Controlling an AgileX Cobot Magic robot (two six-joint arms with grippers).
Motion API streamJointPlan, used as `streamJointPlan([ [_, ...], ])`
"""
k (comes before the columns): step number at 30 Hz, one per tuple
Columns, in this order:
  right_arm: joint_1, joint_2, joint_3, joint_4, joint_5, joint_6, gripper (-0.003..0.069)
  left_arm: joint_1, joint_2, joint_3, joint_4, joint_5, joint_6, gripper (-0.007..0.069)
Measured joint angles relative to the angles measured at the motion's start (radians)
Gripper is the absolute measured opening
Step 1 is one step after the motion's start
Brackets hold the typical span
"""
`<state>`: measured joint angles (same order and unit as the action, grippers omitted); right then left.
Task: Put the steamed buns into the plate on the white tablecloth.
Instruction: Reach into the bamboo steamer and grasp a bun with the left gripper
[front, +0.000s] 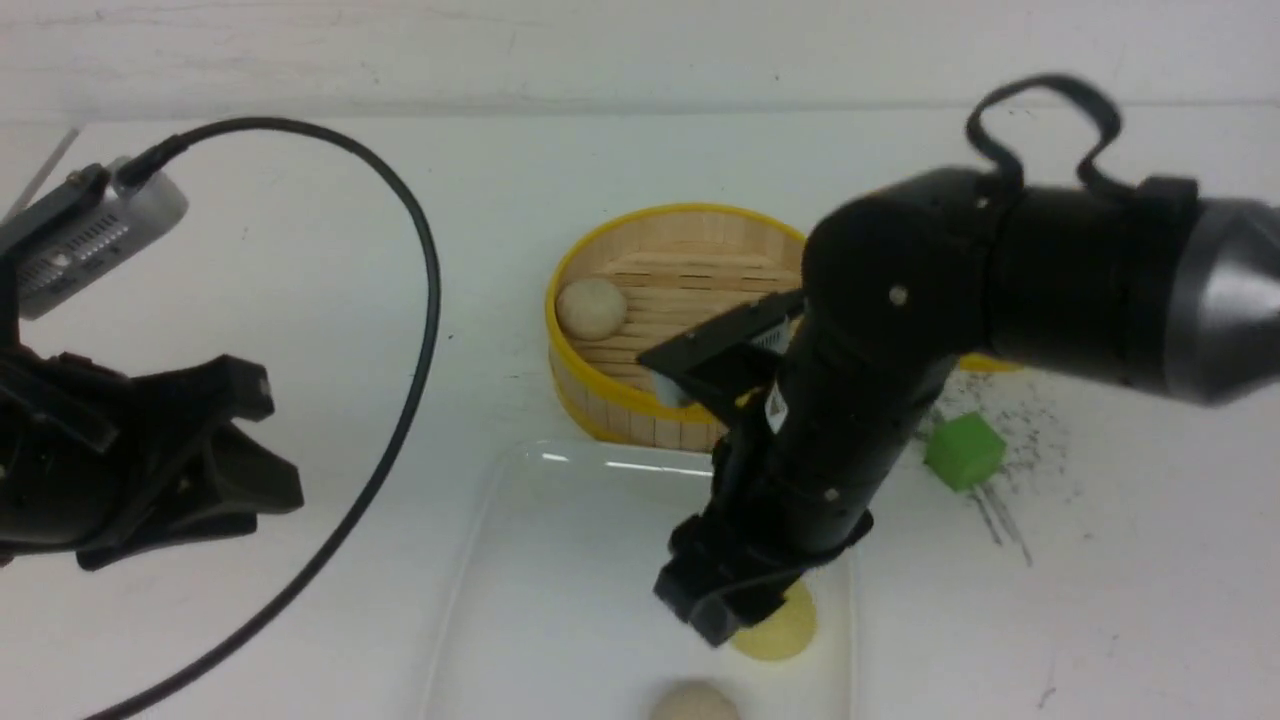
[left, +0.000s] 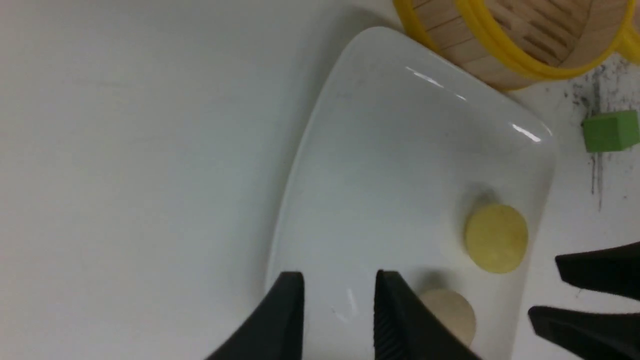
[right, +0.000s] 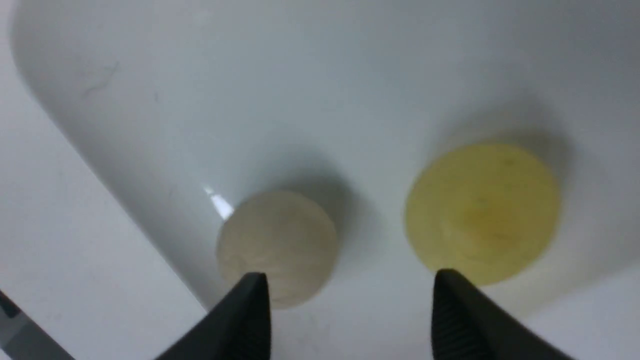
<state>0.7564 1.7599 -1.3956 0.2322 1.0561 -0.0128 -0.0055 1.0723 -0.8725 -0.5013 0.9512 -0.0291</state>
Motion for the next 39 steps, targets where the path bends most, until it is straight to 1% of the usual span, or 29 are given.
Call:
streamJointPlan([
  [1,-0.008,-0.015,-0.024,-0.02,0.037,0.0,0.0352,0.0,0.01,-0.013,-0.004,0.012,0.005,0.0239],
  [2,-0.015,-0.039,-0.046,-0.039,0.079,0.0,0.0277,0.0,0.026,-0.046,-0.007,0.031,0.01,0.0242],
  [3,-0.022,-0.057,-0.056,-0.058,0.104,0.0,0.0223,0.0,0.043,-0.067,-0.01,0.048,0.012,0.0243],
  [4,-0.026,-0.088,-0.061,-0.075,0.13,0.0,0.0136,0.0,0.06,-0.1,-0.013,0.068,0.013,0.0244],
  [5,-0.028,-0.093,-0.06,-0.082,0.134,0.0,0.0106,0.0,0.065,-0.1,-0.014,0.072,0.013,0.0244],
  [6,-0.032,-0.135,-0.059,-0.102,0.154,0.0,0.0036,0.0,0.093,-0.139,-0.021,0.098,0.016,0.0244],
  [7,-0.034,-0.167,-0.053,-0.119,0.159,0.004,0.0003,0.0,0.117,-0.168,-0.028,0.119,0.019,0.0244],
  [8,-0.037,-0.21,-0.036,-0.138,0.161,0.013,-0.0011,-0.002,0.146,-0.202,-0.043,0.143,0.022,0.0244],
  [10,-0.039,-0.256,-0.013,-0.148,0.162,0.025,-0.0015,-0.016,0.177,-0.244,-0.047,0.164,0.029,0.0244],
  [11,-0.038,-0.32,0.028,-0.166,0.167,0.046,-0.0015,-0.047,0.221,-0.29,-0.047,0.181,0.029,0.0244],
  [12,-0.038,-0.328,0.034,-0.168,0.168,0.048,-0.0015,-0.059,0.234,-0.304,-0.046,0.182,0.029,0.0244],
  [15,-0.039,-0.466,0.147,-0.174,0.179,0.095,-0.0015,-0.188,0.341,-0.429,-0.017,0.186,0.023,0.0244],
  [17,-0.039,-0.545,0.225,-0.174,0.18,0.117,-0.0015,-0.283,0.433,-0.537,0.033,0.18,0.006,0.0244],
  [19,-0.039,-0.583,0.258,-0.174,0.177,0.124,-0.0015,-0.323,0.5,-0.596,0.072,0.178,-0.023,0.0245],
  [20,-0.039,-0.62,0.308,-0.174,0.173,0.127,-0.0015,-0.362,0.564,-0.671,0.11,0.181,-0.048,0.0248],
  [22,-0.039,-0.658,0.356,-0.17,0.163,0.128,-0.0015,-0.402,0.679,-0.776,0.178,0.195,-0.079,0.0252],
  [26,-0.039,-0.713,0.434,-0.17,0.144,0.13,-0.0013,-0.455,0.901,-1.022,0.327,0.256,-0.108,0.0269],
  [31,-0.039,-0.726,0.465,-0.17,0.094,0.127,-0.001,-0.492,1.081,-1.247,0.492,0.28,-0.165,0.0334],
  [35,-0.039,-0.726,0.485,-0.171,0.022,0.09,-0.0008,-0.513,1.186,-1.367,0.544,0.284,-0.195,0.0392],
  [39,-0.039,-0.726,0.496,-0.171,-0.024,0.066,-0.0007,-0.521,1.255,-1.404,0.58,0.284,-0.199,0.0407],
])
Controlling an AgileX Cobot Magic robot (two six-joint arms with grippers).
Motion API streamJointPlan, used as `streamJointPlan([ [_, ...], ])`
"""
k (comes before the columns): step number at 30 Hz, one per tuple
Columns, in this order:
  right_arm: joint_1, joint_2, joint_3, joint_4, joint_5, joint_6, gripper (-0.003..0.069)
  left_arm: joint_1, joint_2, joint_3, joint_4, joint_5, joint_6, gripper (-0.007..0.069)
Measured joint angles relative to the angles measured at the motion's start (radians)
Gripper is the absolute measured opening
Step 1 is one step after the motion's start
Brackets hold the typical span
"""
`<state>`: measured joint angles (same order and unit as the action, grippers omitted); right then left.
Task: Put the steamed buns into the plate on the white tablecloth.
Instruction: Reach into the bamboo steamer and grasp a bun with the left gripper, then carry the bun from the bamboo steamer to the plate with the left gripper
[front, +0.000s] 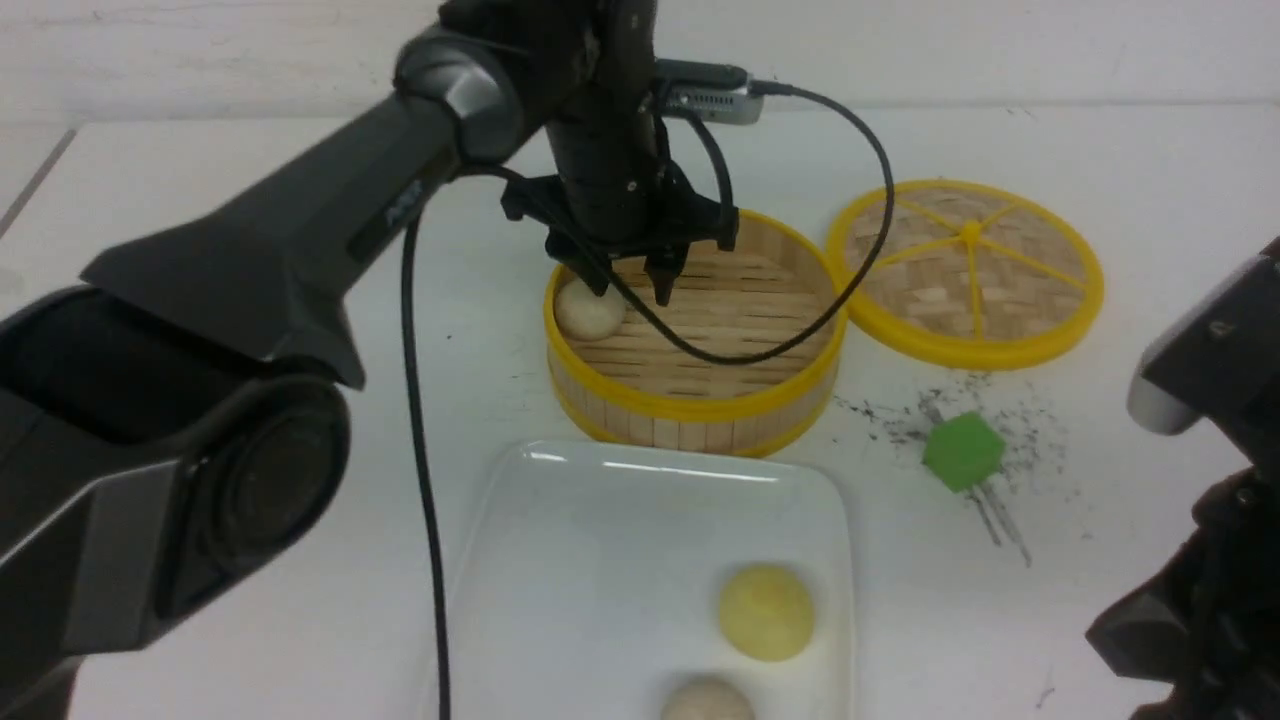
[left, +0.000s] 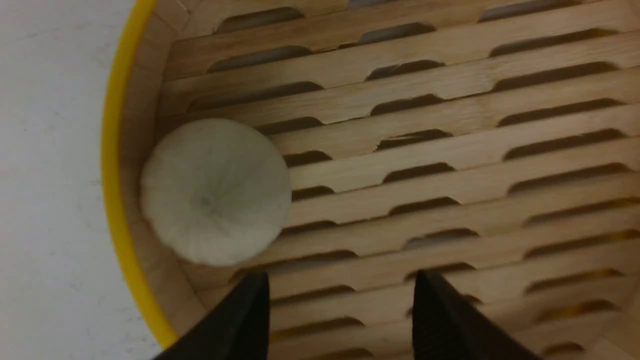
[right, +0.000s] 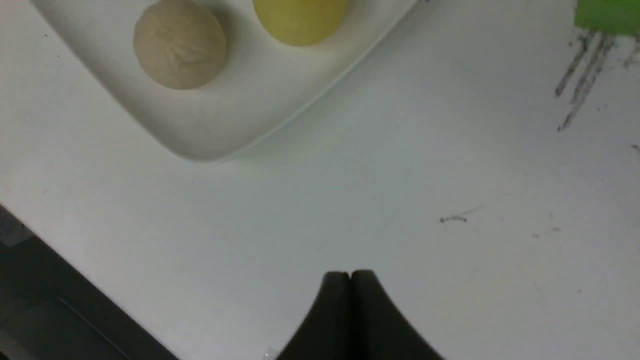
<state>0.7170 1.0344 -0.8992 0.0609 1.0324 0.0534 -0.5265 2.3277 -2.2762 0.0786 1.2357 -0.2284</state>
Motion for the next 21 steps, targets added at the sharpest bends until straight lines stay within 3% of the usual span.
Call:
streamJointPlan([
  [11,0.0,0.0,0.005,-0.002,-0.022,-0.004,-0.0002,-0.004,0.092,-0.004,0.103,-0.016,-0.003,0.0388],
  [13,0.0,0.0,0.005,-0.002,-0.025,-0.004,0.0,-0.006,0.096,-0.008,0.113,-0.017,-0.003,0.032],
  [18,0.0,0.0,0.005,-0.002,-0.028,-0.004,0.0,-0.006,0.088,-0.009,0.117,-0.014,-0.002,0.0056],
  [21,0.0,0.0,0.005,-0.002,-0.029,-0.004,0.0,-0.009,0.07,-0.013,0.11,-0.005,0.001,0.0027],
])
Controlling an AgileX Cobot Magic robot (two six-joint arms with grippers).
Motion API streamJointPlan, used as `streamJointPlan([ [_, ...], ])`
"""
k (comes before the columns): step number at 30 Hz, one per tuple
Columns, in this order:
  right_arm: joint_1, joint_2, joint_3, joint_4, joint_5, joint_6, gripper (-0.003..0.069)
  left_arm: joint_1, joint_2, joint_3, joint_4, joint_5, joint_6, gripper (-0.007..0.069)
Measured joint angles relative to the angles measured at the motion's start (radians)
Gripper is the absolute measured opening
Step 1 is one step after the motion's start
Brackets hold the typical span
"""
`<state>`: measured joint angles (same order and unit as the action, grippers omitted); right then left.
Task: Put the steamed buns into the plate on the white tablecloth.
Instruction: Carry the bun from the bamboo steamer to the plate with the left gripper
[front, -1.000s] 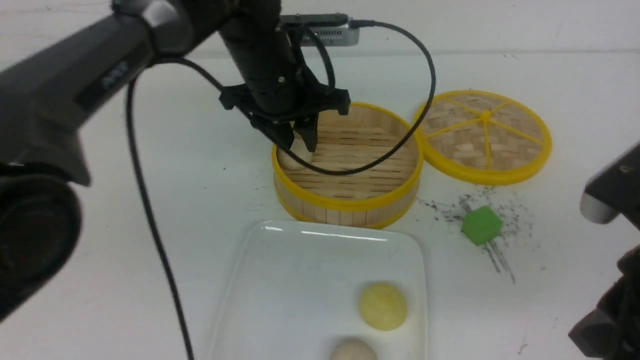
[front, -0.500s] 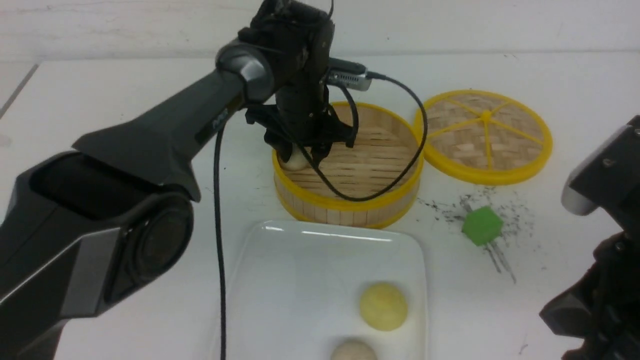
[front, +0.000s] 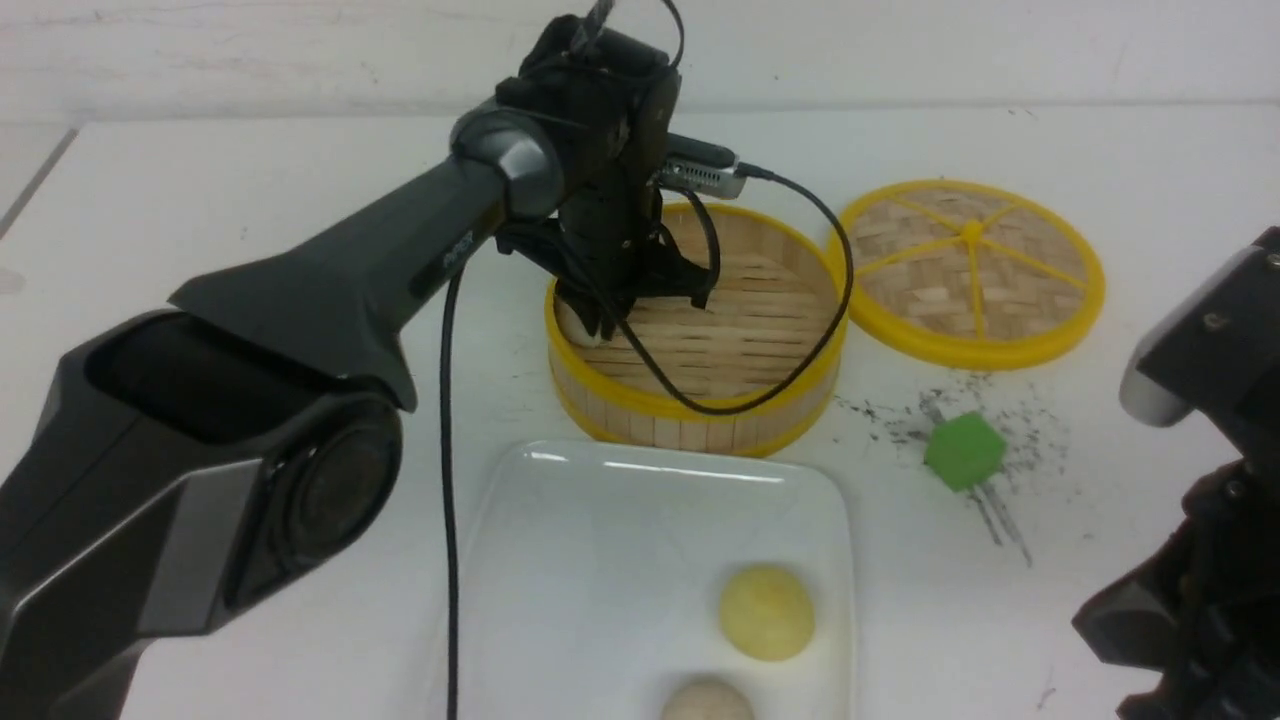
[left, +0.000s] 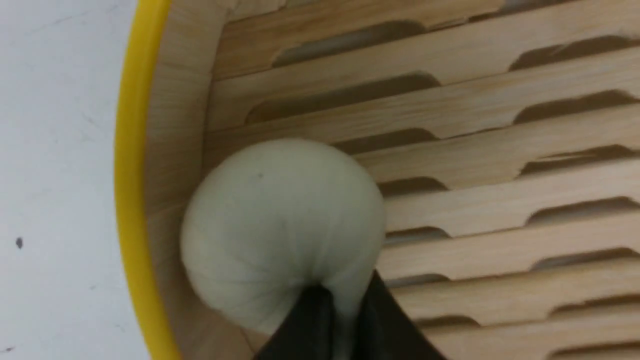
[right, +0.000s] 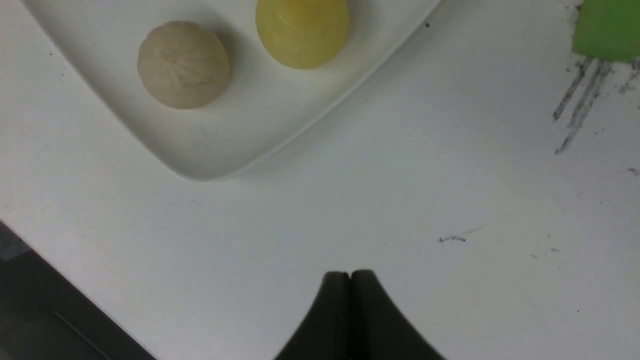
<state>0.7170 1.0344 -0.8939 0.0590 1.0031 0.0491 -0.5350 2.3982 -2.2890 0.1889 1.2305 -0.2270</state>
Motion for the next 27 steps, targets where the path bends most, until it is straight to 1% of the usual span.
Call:
streamJointPlan([
  [4,0.0,0.0,0.0,0.001,-0.004,0.001,0.0001,-0.011,-0.062,-0.036,0.0,0.006,0.016,0.0022],
  [6,0.0,0.0,0.0,0.001,-0.007,0.001,0.0001,-0.024,-0.144,-0.069,0.004,0.006,0.022,0.0022],
  [8,0.0,0.0,0.0,0.001,-0.007,0.001,0.0001,-0.028,-0.176,-0.074,-0.003,0.006,0.022,0.0022],
  [10,0.0,0.0,0.0,0.001,-0.007,0.001,0.0003,-0.029,-0.248,-0.069,-0.044,0.006,0.024,0.0022],
  [12,0.0,0.0,0.0,0.003,-0.007,0.001,0.0006,-0.029,-0.332,-0.018,-0.086,0.006,0.025,0.0023],
  [13,0.0,0.0,0.0,0.004,-0.007,0.001,0.0006,-0.029,-0.385,0.041,-0.112,0.006,0.026,0.0023],
  [14,0.0,0.0,0.0,0.004,-0.007,0.001,0.0006,-0.029,-0.394,0.053,-0.116,0.006,0.026,0.0023],
  [15,0.0,0.0,0.0,0.004,-0.007,0.001,0.0009,-0.029,-0.468,0.163,-0.15,0.005,0.026,0.0023],
  [16,0.0,0.0,0.0,0.004,-0.007,0.001,0.001,-0.029,-0.495,0.21,-0.164,0.006,0.026,0.0023],
  [19,0.0,0.0,0.0,0.008,-0.006,0.001,0.0012,-0.029,-0.616,0.479,-0.233,0.006,0.025,0.0024],
  [20,0.0,0.0,0.0,0.012,-0.008,0.001,0.0012,-0.029,-0.636,0.543,-0.248,0.006,0.025,0.0024],
  [21,0.0,0.0,0.0,0.012,-0.008,0.001,0.0012,-0.029,-0.641,0.559,-0.252,0.006,0.024,0.0024],
  [22,0.0,0.0,0.0,0.015,-0.01,0.001,0.0012,-0.029,-0.665,0.674,-0.281,0.006,0.023,0.0026],
  [24,0.0,0.0,0.0,0.017,-0.018,0.001,0.0013,-0.029,-0.67,0.821,-0.311,0.005,0.023,0.0033],
  [26,0.0,0.0,0.0,0.017,-0.019,0.001,0.0015,-0.029,-0.667,0.857,-0.314,0.002,0.023,0.0036],
  [27,0.0,0.0,0.0,0.017,-0.018,0.001,0.0016,-0.029,-0.658,0.909,-0.315,-0.022,0.023,0.0042],
])
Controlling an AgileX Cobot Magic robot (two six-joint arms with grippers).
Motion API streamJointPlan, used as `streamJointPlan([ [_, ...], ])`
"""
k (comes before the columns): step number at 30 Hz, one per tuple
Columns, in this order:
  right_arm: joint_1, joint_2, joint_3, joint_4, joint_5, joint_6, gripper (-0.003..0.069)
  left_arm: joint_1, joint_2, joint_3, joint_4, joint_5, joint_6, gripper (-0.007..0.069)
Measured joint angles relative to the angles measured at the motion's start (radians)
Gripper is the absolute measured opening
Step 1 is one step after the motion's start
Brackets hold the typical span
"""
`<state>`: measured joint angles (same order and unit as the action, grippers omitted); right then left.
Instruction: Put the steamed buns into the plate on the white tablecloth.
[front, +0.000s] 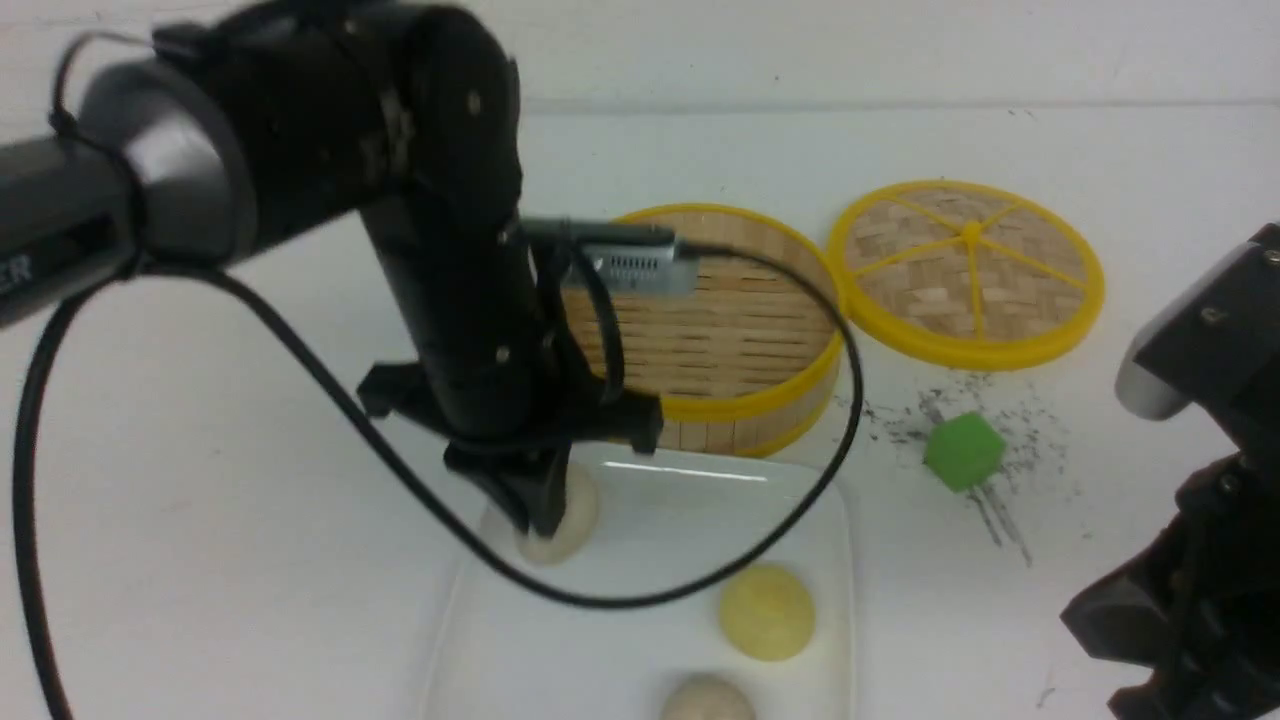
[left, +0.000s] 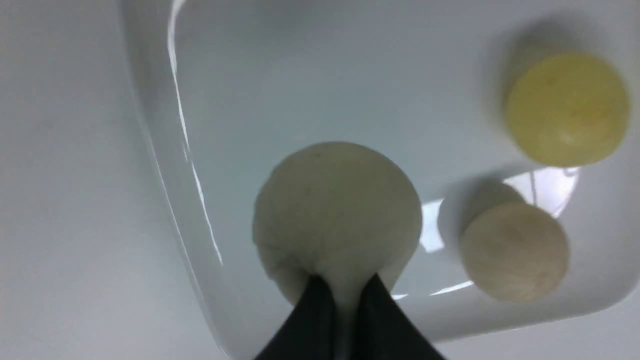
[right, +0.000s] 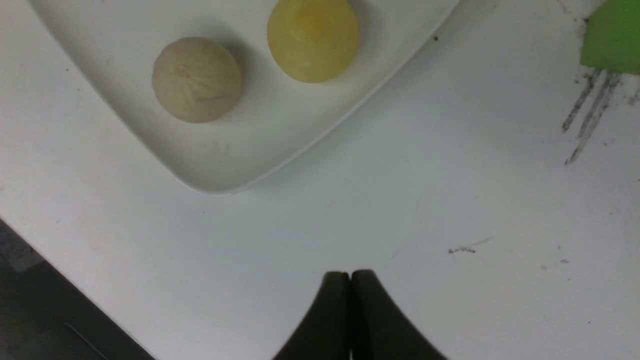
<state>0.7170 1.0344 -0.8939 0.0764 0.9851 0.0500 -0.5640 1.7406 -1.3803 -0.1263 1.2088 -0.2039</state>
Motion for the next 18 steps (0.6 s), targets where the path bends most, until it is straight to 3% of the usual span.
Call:
streamJointPlan([
  [8,0.0,-0.043,0.0,0.001,0.108,0.025,0.0018,0.0,0.071,0.065,-0.02,-0.133,0.0,0.0143],
  [15,0.0,-0.307,0.0,-0.028,0.252,0.172,0.002,0.0,0.083,0.067,-0.017,-0.154,0.001,0.0331],
  [18,0.0,-0.413,0.0,-0.046,0.262,0.223,0.002,0.0,0.083,0.067,-0.019,-0.174,0.009,0.0371],
])
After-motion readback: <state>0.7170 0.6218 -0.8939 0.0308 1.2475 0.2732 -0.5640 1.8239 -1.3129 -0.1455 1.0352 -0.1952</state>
